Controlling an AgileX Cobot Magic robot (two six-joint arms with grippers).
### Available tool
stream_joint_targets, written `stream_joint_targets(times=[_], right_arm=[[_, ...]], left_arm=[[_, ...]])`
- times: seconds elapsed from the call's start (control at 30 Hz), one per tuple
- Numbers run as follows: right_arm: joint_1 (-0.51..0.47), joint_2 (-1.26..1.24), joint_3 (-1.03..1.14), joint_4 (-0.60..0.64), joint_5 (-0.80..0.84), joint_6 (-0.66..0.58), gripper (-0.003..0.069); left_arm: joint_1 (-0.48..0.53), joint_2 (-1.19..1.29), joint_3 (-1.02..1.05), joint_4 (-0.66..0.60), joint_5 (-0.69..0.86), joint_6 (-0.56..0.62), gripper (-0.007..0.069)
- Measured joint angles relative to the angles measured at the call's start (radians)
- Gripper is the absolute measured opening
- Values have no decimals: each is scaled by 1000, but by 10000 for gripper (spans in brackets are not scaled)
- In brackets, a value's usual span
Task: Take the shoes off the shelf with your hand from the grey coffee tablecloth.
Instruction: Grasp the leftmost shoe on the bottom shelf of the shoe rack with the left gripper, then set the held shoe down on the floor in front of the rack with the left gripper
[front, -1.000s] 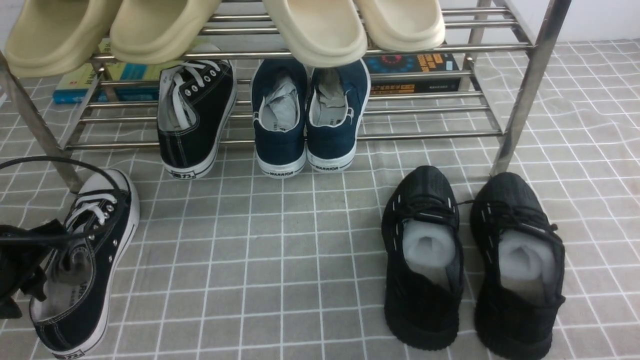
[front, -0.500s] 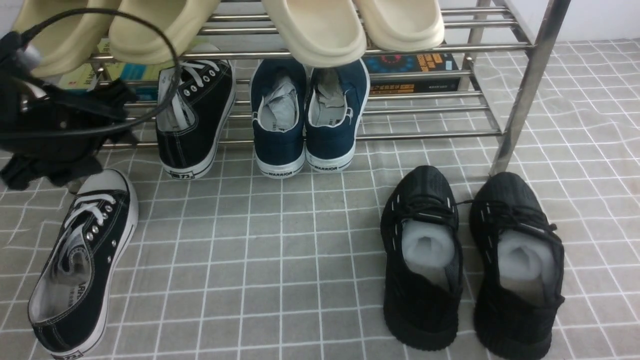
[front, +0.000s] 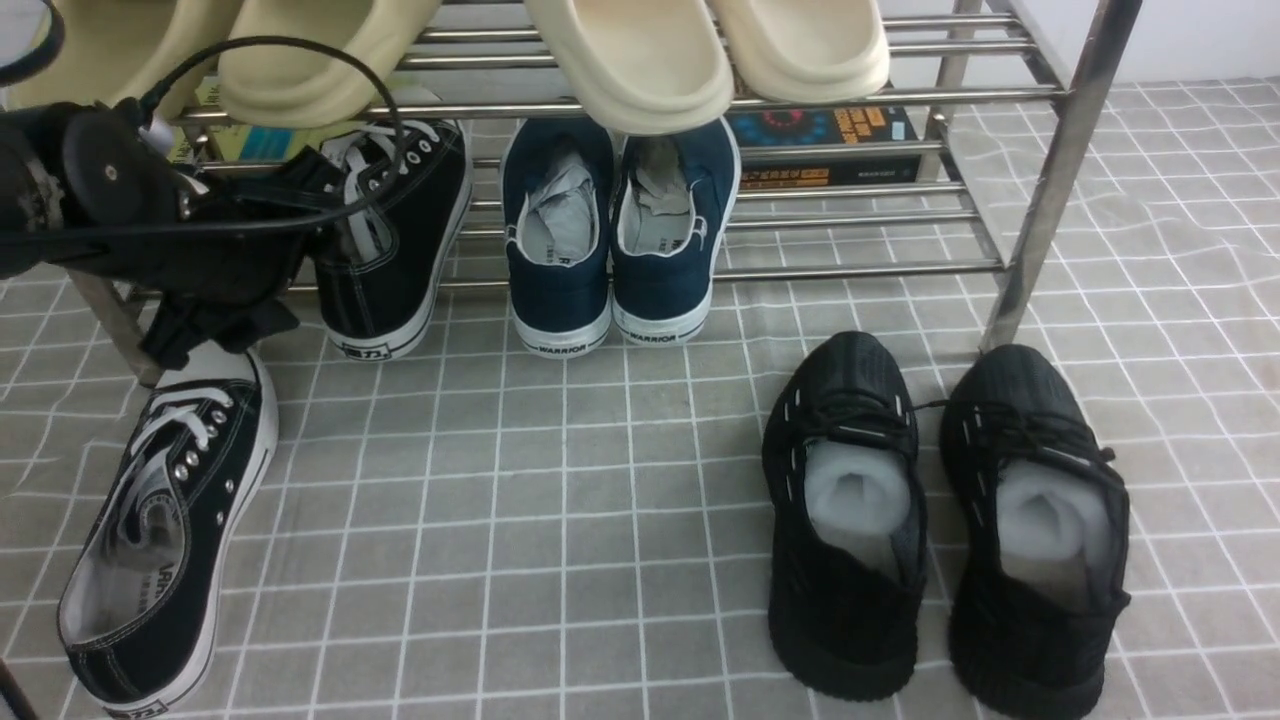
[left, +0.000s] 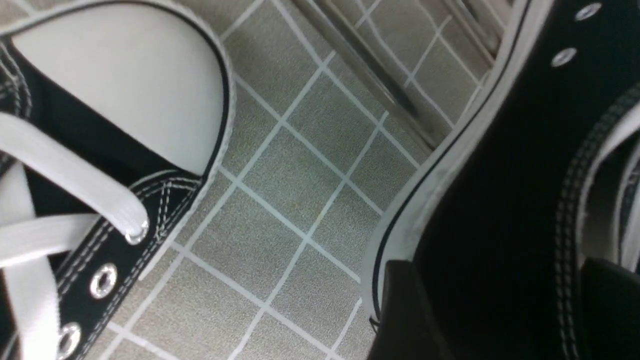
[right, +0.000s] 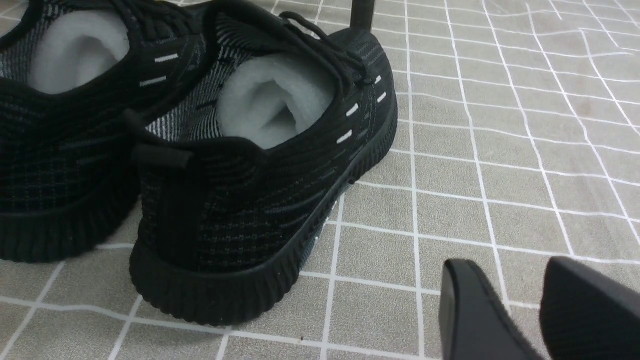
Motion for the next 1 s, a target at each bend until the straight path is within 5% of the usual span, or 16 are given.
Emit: stream_joint_targets(times=[0.27, 0.33, 0.43, 0.53, 0.77, 1.0], right_arm=[[0, 0, 0, 0, 1, 0, 237], [0, 0, 0, 0, 1, 0, 237], [0, 0, 0, 0, 1, 0, 239], [0, 0, 0, 0, 1, 0, 239], [0, 0, 0, 0, 1, 0, 239], [0, 0, 0, 0, 1, 0, 239]], left_arm=[[-17, 47, -7, -27, -45, -2, 387], [-26, 56, -8, -27, -42, -3, 314], [-28, 69, -8, 1, 3, 1, 101], [-29, 66, -8, 13, 53, 0, 34], [-37, -75, 20, 136, 382, 15, 25], [-37, -217, 145, 181, 520, 38, 25]])
